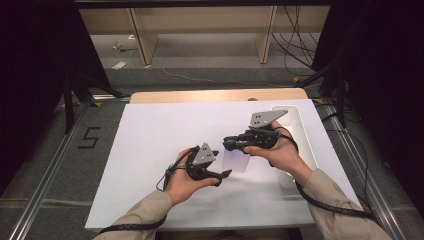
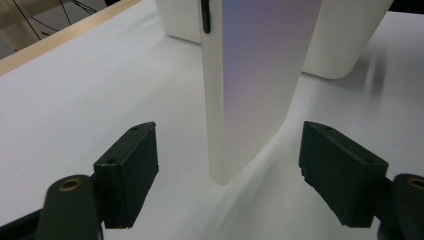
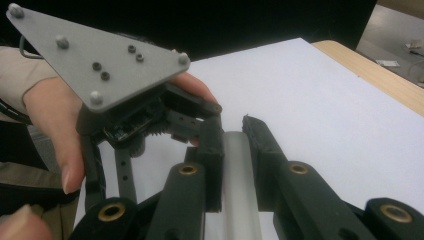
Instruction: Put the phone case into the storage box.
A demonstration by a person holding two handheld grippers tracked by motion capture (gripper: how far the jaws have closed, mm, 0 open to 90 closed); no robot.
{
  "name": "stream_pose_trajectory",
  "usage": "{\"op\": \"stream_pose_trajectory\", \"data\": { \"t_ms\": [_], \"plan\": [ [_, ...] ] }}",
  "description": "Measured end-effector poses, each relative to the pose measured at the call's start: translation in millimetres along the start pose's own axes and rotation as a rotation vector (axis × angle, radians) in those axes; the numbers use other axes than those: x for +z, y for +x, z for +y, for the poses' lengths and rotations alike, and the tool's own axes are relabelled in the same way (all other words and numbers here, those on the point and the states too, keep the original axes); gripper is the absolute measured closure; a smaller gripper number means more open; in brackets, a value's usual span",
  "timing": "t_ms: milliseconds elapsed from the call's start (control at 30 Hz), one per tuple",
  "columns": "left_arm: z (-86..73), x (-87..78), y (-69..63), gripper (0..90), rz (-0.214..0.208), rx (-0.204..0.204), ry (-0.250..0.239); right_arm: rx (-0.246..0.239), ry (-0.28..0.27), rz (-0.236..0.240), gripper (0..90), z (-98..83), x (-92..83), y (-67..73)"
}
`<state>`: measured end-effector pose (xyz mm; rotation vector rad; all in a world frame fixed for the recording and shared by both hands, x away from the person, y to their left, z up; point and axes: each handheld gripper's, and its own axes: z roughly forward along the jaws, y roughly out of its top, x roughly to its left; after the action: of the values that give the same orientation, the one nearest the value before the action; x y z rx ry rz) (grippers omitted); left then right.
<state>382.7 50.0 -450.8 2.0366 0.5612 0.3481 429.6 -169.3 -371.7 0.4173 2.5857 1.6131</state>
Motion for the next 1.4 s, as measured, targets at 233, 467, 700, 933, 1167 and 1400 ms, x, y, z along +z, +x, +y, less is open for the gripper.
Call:
{"op": "stream_pose_trajectory", "data": {
  "t_ms": [233, 467, 700, 933, 1167, 1400],
  "plan": [
    [-2.3, 3.0, -1.0, 25.3, -0.017, 0.019, 0.015, 0.006, 0.003, 0.01, 79.8, 0.3, -0.1, 0.7],
    [-3.8, 4.4, -0.9, 30.7, -0.05, 0.035, 0.014, 0.008, 0.015, 0.025, 79.9, -0.3, 0.8, 0.8],
    [-6.5, 6.7, 0.0, 34.8, -0.07, 0.051, 0.02, 0.01, 0.022, 0.047, 79.8, -0.7, 2.3, 1.8],
    [-8.0, 7.7, 2.2, 42.1, -0.101, 0.053, 0.011, 0.016, 0.03, 0.059, 79.8, -2.3, 4.2, 1.5],
    [-7.1, 7.2, 2.4, 52.0, -0.13, 0.069, -0.005, 0.021, 0.032, 0.068, 79.8, -2.6, 5.1, 2.0],
    [-5.2, 4.9, 2.8, 62.8, -0.145, 0.084, -0.024, 0.033, 0.032, 0.085, 79.8, -3.3, 5.7, 1.9]
  ]
}}
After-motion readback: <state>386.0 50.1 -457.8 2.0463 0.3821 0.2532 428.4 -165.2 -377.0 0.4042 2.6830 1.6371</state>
